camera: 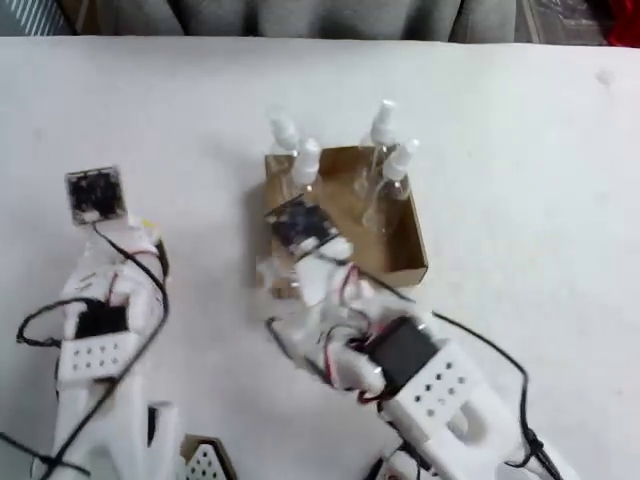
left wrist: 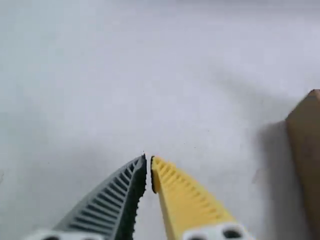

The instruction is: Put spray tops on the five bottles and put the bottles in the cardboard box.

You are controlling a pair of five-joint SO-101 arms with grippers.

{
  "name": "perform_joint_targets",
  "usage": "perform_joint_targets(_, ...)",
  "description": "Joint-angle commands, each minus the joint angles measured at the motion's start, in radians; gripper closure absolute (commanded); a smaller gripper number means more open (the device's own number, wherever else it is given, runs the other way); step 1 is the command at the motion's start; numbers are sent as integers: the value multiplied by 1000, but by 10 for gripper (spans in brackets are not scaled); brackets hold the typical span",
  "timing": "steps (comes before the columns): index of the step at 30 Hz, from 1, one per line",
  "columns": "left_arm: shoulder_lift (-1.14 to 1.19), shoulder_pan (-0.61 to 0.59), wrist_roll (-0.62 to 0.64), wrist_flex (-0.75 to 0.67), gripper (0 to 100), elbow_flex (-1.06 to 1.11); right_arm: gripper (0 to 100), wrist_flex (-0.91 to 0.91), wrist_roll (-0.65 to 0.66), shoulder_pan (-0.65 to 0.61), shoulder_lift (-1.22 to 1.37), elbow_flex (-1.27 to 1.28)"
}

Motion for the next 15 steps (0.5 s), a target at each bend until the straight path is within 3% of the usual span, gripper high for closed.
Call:
perform_joint_targets(1, 199, -96, 72, -2, 980, -175, 984, -315, -17, -104, -13, 117)
perform_joint_targets(5, 366, -131, 98, -37, 980, -262, 984, -648, -140, -168, -13, 313)
perform_joint_targets(7, 429, -131, 101, -57, 980, -290, 984, -762, -138, -171, -13, 390)
perform_joint_targets(12, 463, -131, 103, -58, 980, -318, 982, -862, -121, -174, -13, 488)
perform_joint_targets(15, 463, -131, 103, -58, 980, -318, 917, -903, -129, -176, -13, 525)
